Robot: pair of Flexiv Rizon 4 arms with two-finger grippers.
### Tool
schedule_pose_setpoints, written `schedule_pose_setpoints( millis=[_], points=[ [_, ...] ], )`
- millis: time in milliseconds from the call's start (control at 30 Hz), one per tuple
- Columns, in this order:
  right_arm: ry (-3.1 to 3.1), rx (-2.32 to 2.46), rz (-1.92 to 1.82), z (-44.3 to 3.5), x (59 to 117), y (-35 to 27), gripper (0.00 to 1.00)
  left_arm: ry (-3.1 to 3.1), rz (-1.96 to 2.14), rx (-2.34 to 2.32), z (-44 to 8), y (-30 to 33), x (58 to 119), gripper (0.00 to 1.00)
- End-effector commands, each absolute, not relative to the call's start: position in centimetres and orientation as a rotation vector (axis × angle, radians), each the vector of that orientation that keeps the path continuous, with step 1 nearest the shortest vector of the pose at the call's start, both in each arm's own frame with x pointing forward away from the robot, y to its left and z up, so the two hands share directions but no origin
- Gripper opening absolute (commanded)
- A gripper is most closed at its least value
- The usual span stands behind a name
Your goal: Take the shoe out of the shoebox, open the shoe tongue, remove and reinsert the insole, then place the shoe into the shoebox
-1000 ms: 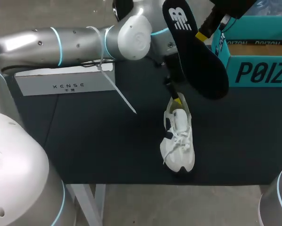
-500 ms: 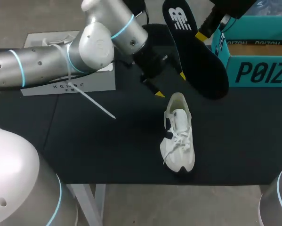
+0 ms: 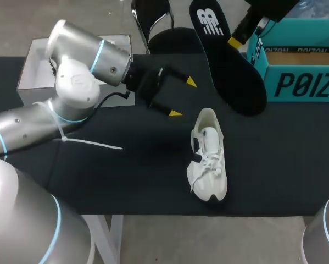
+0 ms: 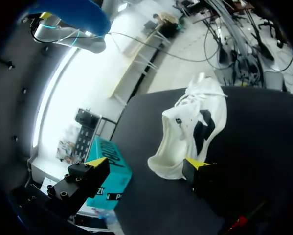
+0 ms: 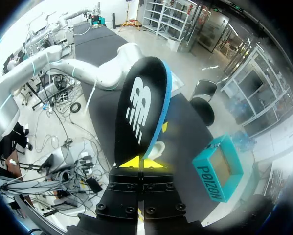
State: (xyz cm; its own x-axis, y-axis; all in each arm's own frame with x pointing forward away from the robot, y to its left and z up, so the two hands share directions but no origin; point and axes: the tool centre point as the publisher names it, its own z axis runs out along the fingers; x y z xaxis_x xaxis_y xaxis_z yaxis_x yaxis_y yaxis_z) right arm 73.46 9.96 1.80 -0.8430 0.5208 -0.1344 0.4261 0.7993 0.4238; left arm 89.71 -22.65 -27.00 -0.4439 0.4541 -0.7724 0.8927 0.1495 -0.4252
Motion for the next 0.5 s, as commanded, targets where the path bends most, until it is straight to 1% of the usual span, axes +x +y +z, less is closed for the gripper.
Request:
schedule_pose_setpoints(
  millis=[33, 333, 500],
  points=[
    [2.746, 0.736, 0.560, 1.8, 73.6, 10.0, 0.00, 1.572, -1.516, 0.760, -27.6, -22.4, 89.6, 1.00],
    [2.746, 0.736, 0.560, 1.8, 73.6, 10.0, 0.00, 1.572, -1.516, 0.760, -27.6, -22.4, 89.6, 1.00],
    [2.746, 0.736, 0.560, 1.8, 73.6, 10.0, 0.00, 1.313, -1.375, 0.916, -25.5, -22.4, 88.3, 1.00]
  ],
)
